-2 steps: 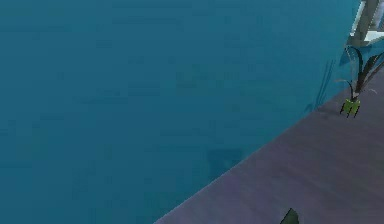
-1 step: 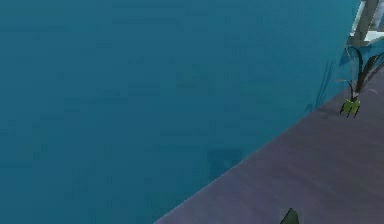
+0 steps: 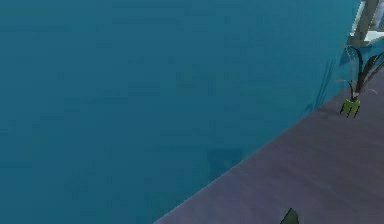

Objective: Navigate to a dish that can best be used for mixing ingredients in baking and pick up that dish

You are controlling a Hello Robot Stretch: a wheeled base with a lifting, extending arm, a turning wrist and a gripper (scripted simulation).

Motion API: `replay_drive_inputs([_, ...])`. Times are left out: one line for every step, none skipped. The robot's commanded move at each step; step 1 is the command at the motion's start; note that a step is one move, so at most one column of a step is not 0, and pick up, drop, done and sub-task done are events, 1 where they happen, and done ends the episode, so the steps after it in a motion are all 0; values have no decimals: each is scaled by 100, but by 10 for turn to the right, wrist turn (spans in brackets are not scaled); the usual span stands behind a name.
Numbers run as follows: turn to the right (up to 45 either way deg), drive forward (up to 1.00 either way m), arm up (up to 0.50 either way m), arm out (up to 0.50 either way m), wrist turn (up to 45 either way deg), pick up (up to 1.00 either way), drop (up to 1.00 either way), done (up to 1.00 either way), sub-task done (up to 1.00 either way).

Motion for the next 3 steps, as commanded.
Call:
replay_drive_inputs([0,0,0,0,450,0,0,0,0])
replay_drive_inputs([0,0,0,0,300,0,0,0,0])
replay_drive_inputs([0,0,-24,0,0,0,0,0,0])
